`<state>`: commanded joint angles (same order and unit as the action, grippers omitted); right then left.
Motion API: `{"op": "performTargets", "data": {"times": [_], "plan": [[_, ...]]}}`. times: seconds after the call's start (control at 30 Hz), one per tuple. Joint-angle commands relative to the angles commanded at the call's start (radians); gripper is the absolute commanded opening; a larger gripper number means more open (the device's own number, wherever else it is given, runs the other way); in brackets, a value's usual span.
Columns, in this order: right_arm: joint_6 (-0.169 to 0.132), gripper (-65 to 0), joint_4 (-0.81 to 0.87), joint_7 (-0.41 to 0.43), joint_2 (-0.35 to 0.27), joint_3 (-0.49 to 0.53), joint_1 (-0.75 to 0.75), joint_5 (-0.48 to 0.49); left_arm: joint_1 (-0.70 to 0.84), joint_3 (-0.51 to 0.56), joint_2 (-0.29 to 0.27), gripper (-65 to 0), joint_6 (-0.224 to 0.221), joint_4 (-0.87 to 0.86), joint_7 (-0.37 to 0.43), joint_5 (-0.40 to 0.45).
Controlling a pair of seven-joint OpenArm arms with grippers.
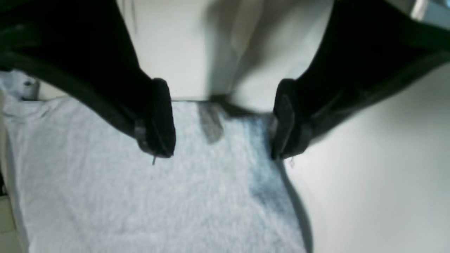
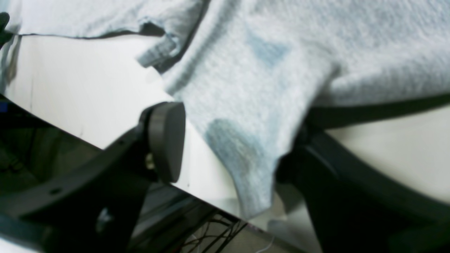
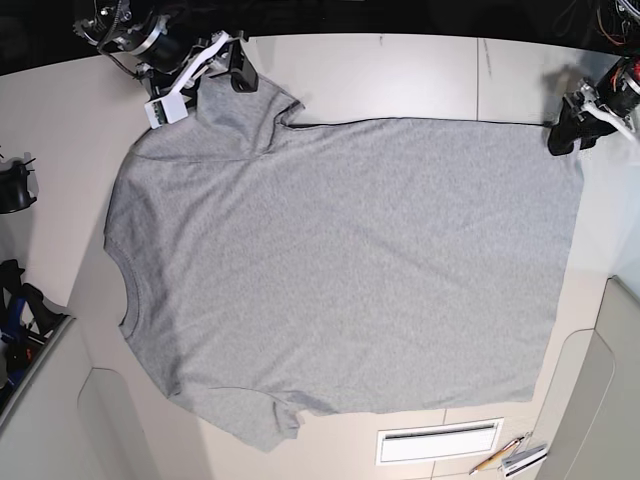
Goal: Fold the T-shirt properly
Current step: 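Move the left gripper to the hem corner and grasp it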
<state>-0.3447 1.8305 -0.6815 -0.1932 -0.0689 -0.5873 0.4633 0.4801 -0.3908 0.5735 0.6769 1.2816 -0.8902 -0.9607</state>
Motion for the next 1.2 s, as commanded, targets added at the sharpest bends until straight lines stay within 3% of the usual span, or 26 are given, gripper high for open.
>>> {"op": "performTargets", "data": {"times": [0.07,0.23,0.3,0.4,0.47,0.53,0.57,0.67,0.7,0.8,0.83,0.9,0.93,1.0,1.1,1.2], "plan": [[0.0,-27.5,0.0,0.0,0.0,0.0,0.0,0.0,0.0,0.0,0.0,-17.7,0.008,0.018,-0.027,-0.025],[0.0,-27.5,0.0,0.0,0.0,0.0,0.0,0.0,-0.001,0.0,0.0,-17.7,0.008,0.025,-0.003,-0.035],[0.0,-27.5,0.0,0.0,0.0,0.0,0.0,0.0,-0.001,0.0,0.0,-17.8,-0.014,0.025,0.008,-0.039],[0.0,-27.7,0.0,0.005,0.0,0.0,0.0,0.0,-0.001,0.0,0.0,-17.8,-0.087,0.025,0.068,-0.038],[0.0,-27.7,0.0,0.02,0.0,0.0,0.0,0.0,-0.005,0.0,0.0,-18.3,-0.09,0.025,0.078,-0.038],[0.0,-29.0,0.0,0.043,0.0,0.0,0.001,0.0,-0.015,0.0,0.0,-26.6,-0.089,0.025,0.078,-0.029],[0.0,-34.0,0.0,0.049,0.0,0.0,0.003,0.0,-0.019,0.0,0.0,-34.7,-0.089,0.025,0.078,-0.026],[0.0,-59.8,0.0,0.049,0.0,0.0,0.024,0.0,-0.032,0.0,0.0,-61.5,-0.089,0.025,0.078,-0.026],[0.0,-65.0,0.0,0.049,0.0,0.0,0.031,0.0,-0.034,0.0,0.0,-65.0,-0.089,0.025,0.079,-0.026],[-0.002,-65.0,0.0,0.047,0.0,-0.001,0.043,0.0,-0.034,-0.001,0.001,-65.0,-0.085,0.025,0.081,-0.026],[-0.012,-65.0,0.0,0.042,0.0,-0.002,0.048,0.0,-0.034,-0.003,0.001,-65.0,-0.056,0.025,0.088,-0.026],[-0.068,-65.0,0.004,0.041,0.0,-0.012,0.049,0.0,-0.034,-0.022,0.001,-65.0,0.007,0.025,0.093,-0.027],[-0.083,-65.0,0.006,0.037,0.0,-0.021,0.049,0.0,-0.034,-0.04,0.001,-65.0,0.018,0.027,0.093,-0.027],[-0.082,-65.0,0.015,0.006,0.0,-0.049,0.048,0.002,-0.033,-0.091,0.001,-65.0,0.017,0.031,0.082,-0.027],[-0.083,-65.0,0.047,-0.078,0.0,-0.127,0.041,0.093,-0.019,-0.169,0.003,-65.0,0.021,0.064,0.05,-0.048],[-0.148,-65.0,0.064,-0.124,0.0,-0.216,0.041,0.169,0.027,-0.188,0.011,-65.0,0.021,0.145,0.031,-0.097]]}}
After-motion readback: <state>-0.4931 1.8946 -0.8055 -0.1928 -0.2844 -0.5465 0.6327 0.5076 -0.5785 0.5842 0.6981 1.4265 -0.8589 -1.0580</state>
